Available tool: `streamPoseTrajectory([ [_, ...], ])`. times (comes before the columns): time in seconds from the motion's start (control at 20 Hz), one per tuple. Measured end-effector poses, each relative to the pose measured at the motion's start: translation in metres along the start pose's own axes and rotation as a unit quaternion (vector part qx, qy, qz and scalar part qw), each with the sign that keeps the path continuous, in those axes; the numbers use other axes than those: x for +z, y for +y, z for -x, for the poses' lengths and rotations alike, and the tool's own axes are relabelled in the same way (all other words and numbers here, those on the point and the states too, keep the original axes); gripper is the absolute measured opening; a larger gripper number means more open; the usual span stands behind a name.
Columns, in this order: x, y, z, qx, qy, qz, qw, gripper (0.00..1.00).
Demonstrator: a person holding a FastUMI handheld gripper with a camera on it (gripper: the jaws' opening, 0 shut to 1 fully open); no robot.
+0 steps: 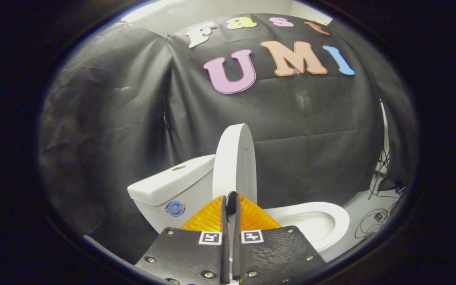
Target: Open the toilet lid.
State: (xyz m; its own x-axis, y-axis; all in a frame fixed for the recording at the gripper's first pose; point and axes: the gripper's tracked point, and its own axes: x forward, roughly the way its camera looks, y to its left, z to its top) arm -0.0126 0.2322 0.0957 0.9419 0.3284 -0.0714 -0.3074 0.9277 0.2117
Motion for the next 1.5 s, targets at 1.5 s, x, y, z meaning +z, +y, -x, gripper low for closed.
streamPoseTrajectory([
  [1.5,-0.018,0.067,-0.015,0.045,-0.011,0.02,0.999,0.06],
])
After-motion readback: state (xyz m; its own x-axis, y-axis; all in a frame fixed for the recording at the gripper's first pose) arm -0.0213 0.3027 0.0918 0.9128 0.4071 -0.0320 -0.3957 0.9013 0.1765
